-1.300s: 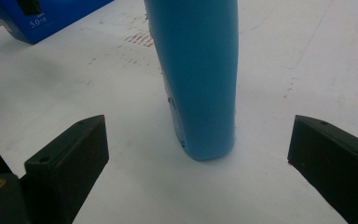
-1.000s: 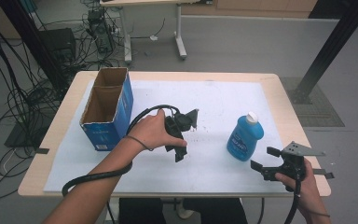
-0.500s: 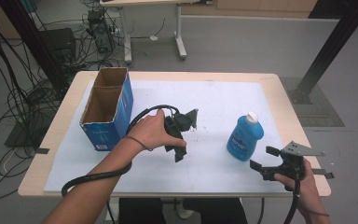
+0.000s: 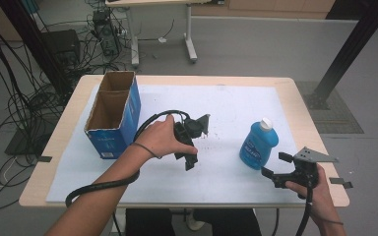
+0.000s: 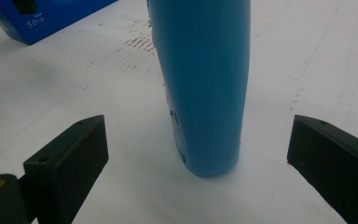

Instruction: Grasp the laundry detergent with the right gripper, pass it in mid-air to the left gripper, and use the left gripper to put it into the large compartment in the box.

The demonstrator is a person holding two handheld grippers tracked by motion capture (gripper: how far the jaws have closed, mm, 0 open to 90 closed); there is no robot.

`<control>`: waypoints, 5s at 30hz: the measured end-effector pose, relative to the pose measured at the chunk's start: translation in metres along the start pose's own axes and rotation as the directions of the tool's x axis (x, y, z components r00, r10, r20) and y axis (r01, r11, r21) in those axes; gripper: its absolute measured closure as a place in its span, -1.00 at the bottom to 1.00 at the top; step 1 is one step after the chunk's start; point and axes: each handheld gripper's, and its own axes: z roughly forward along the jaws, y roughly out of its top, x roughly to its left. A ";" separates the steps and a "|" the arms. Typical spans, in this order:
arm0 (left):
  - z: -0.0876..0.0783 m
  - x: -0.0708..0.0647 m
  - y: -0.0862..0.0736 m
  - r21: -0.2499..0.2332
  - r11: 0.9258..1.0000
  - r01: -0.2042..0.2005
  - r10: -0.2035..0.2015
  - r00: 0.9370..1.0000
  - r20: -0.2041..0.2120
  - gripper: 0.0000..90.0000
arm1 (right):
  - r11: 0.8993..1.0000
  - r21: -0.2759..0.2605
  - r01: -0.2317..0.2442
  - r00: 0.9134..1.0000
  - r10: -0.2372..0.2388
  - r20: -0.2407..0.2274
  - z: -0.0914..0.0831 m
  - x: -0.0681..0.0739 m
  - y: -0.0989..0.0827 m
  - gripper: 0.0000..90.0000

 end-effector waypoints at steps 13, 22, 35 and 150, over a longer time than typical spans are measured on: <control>0.002 0.001 0.001 -0.001 1.000 0.000 0.000 1.000 0.004 -0.80 | 1.000 0.001 0.009 1.000 -0.009 0.000 0.017 0.000 0.003 -0.88; 0.003 0.004 0.000 0.000 1.000 0.001 -0.001 1.000 0.008 -0.80 | 1.000 -0.002 0.011 1.000 -0.011 -0.007 0.026 -0.002 0.004 -0.88; 0.005 0.006 0.000 0.002 1.000 0.004 -0.004 1.000 0.014 -0.80 | 1.000 -0.016 0.007 1.000 -0.007 -0.012 0.035 -0.002 0.004 -0.88; 0.006 0.010 0.000 -0.006 1.000 0.003 -0.003 1.000 0.021 -0.80 | 0.995 -0.059 0.076 0.996 -0.073 0.052 0.057 0.007 0.001 -0.10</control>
